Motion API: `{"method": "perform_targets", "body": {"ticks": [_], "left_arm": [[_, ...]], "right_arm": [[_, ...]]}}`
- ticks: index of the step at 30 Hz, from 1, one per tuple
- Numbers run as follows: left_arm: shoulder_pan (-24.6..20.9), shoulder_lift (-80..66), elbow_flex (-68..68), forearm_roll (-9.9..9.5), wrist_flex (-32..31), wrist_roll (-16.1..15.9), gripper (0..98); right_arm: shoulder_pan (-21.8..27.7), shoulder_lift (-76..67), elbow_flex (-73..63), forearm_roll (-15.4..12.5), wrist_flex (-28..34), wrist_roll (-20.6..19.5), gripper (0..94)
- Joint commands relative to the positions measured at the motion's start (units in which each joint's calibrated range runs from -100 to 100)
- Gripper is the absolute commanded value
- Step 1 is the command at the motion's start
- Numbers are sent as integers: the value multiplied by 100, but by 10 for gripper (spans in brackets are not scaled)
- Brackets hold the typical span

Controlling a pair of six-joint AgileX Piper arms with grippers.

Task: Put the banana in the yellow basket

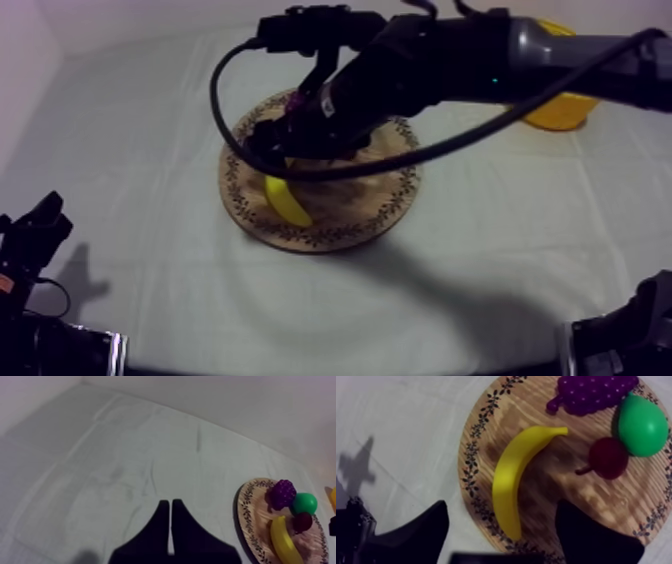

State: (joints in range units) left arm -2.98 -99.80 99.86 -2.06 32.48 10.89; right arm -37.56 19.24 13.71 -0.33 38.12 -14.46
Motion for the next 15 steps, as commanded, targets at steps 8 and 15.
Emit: {"method": "perform_targets", "body": {"ticks": [8,15], "left_arm": [[-3,-3,3,-1,2,2,1],[-3,-3,3,-1,2,2,1]], "right_arm": [[25,980,-706,-72,51,111,563],[-23,1544,-971,-94,-24,150,546]]}}
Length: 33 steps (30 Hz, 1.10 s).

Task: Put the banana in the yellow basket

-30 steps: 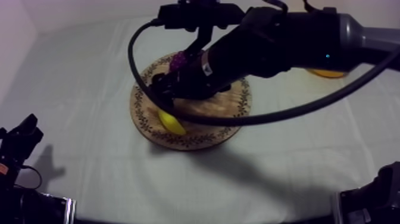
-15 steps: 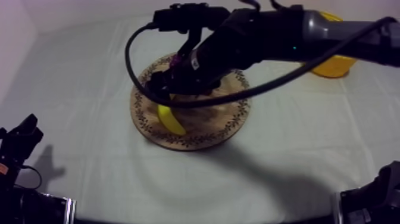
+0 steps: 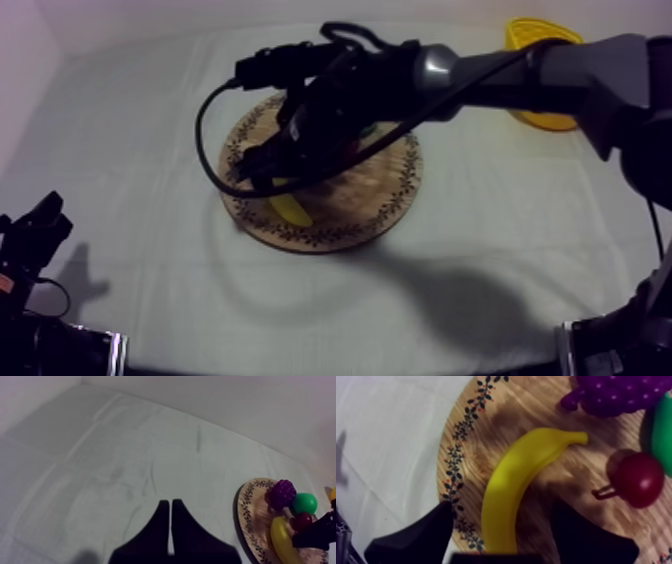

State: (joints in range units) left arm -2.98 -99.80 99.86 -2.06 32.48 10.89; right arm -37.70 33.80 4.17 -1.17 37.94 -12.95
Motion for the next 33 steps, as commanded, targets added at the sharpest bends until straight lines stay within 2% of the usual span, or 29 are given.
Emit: {"method": "perform_targets", "body": {"ticks": [1,5,13,18,27,33], "left_arm": [[-3,-3,3,-1,2,2,1],[-3,-3,3,-1,2,2,1],[-3,-3,3,-1,2,2,1],[-3,-3,3,-1,2,2,1],[-3,-3,3,-1,2,2,1],[-3,-3,3,-1,2,4,1]], "right_arm": [[-19,161,-56,-11,-15,-2,543],[-52,415,-190,9,-76,-1,518],[-2,735,-478,-149,-192,224,320],[17,896,-659,-129,-217,285,234],[62,925,-681,-90,-293,321,165],[285,398,-663,-246,92,446,149]]}}
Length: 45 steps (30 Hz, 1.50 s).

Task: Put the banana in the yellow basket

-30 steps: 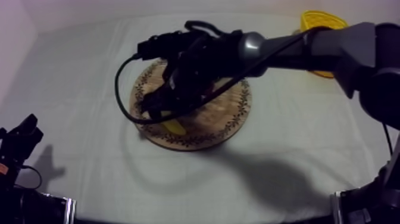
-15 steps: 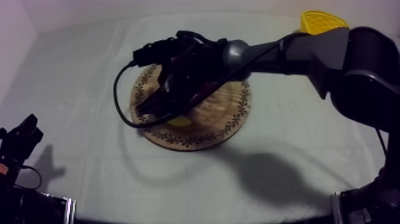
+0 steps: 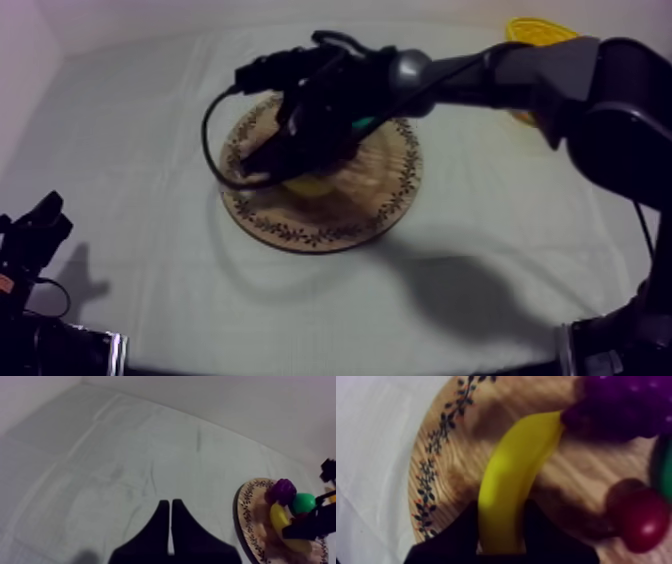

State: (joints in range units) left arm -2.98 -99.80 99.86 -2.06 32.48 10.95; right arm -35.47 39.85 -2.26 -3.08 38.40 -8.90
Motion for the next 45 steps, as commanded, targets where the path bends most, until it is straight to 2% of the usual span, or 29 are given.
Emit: {"method": "perform_targets", "body": {"ticks": [1,8,16,30,37,45], "left_arm": [[-3,-3,3,-1,2,-1,1],[-3,-3,3,-1,2,1,1],[-3,-3,3,-1,2,1,1],[-3,-3,3,-1,2,5,1],[-3,-3,3,-1,2,6,1],[-3,-3,3,-1,2,6,1]], "right_arm": [[121,-337,-22,-90,141,78,146],[698,-1401,-24,-317,836,310,137],[1554,-2440,147,-357,1254,416,131],[3285,-2598,62,-332,1261,802,121],[3654,-2384,347,-136,1056,827,117],[3944,-2094,426,-125,895,878,121]]}}
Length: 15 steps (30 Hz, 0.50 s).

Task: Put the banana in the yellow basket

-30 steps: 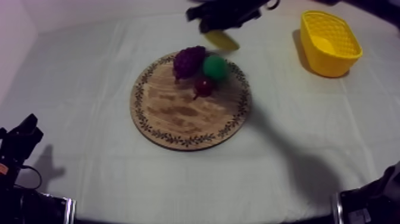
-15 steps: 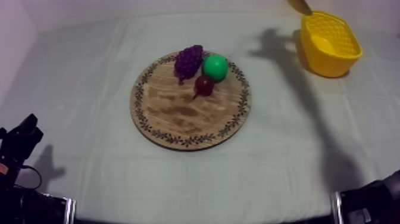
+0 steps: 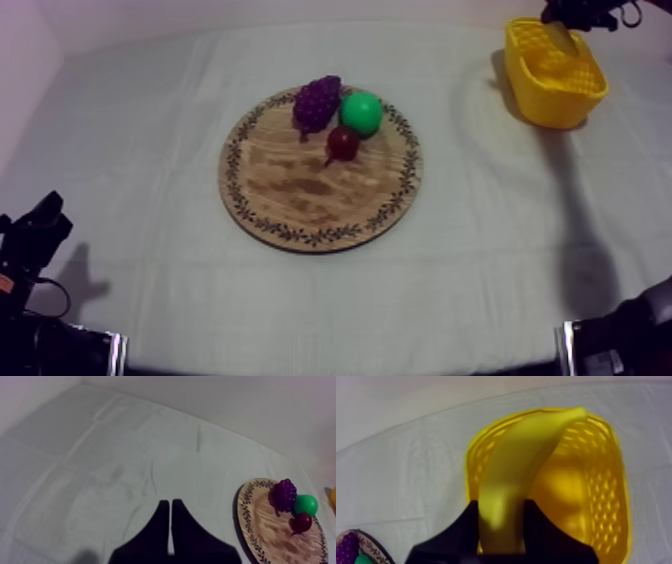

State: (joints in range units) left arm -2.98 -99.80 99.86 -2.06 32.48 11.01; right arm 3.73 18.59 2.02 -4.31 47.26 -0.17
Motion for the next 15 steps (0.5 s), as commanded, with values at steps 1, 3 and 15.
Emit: {"method": "perform_targets", "body": {"ticks": [1,3,15], "left_arm": [[-3,-3,3,-1,2,0,1],[-3,-3,3,-1,2,0,1],[-3,-3,3,-1,2,0,1]], "right_arm": [[50,74,-4,2,-18,10,121],[92,153,-3,8,-72,24,121],[207,631,190,48,-537,36,135]]}}
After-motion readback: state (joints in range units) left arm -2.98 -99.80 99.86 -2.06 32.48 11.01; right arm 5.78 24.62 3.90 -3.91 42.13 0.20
